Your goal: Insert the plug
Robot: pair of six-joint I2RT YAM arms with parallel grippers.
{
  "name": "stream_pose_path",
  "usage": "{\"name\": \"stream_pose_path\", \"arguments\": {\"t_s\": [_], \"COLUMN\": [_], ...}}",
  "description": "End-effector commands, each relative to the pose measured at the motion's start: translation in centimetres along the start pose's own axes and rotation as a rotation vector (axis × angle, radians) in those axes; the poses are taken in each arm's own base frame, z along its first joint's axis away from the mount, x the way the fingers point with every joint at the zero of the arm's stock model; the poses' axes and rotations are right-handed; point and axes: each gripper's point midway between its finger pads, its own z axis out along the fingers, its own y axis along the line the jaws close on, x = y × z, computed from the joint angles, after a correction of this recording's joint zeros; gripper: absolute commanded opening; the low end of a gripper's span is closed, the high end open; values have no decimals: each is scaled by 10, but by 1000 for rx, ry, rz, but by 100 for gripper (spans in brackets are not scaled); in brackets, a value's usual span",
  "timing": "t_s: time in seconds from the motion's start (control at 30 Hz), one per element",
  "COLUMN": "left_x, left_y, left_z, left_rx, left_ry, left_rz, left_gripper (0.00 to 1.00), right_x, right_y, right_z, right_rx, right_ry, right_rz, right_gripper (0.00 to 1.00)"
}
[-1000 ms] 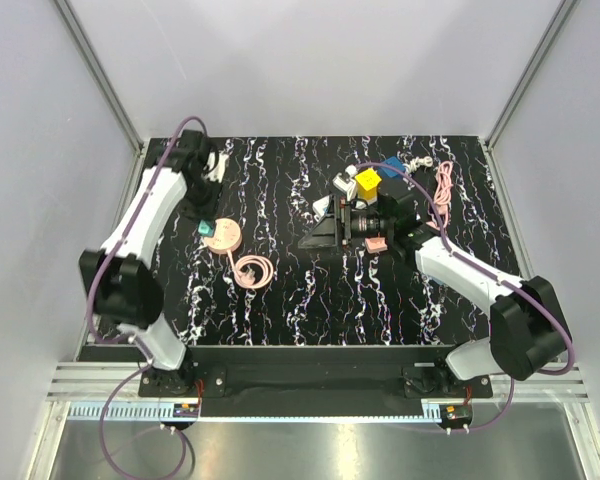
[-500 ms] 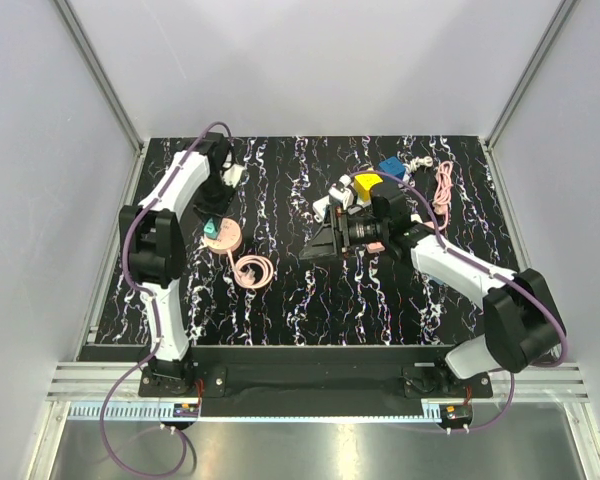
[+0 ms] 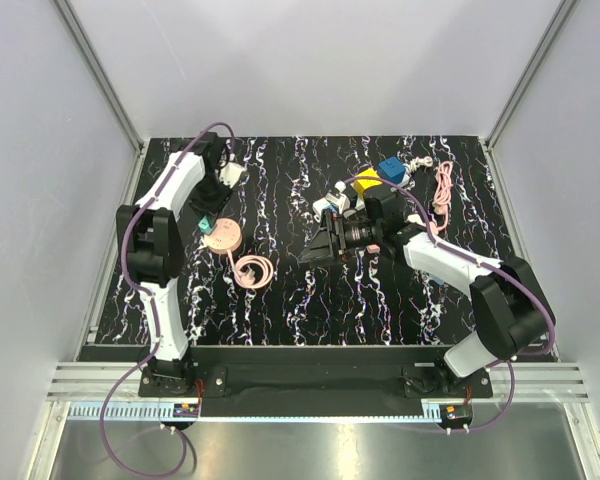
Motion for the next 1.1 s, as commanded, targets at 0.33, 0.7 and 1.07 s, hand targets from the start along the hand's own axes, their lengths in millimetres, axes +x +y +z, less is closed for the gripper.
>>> {"name": "stream_pose_path", "arguments": {"t_s": [0.33, 0.7, 1.07], "left_x": [-19, -17, -9], "left_y": [3, 5, 15], "left_z": [-1, 9, 13], "left_rx": [74, 73, 17], "left_ry": [-99, -67, -23], "left_rz": [45, 39, 36], "left_gripper": [0, 0, 0], "right_x": [-16, -16, -17], "right_y": [14, 13, 4], "right_z": [0, -1, 2], "right_rx": [-19, -10, 6], "right_ry": [-16, -16, -12], "right_rz": [-63, -71, -64], "right_gripper": [100, 100, 100]}}
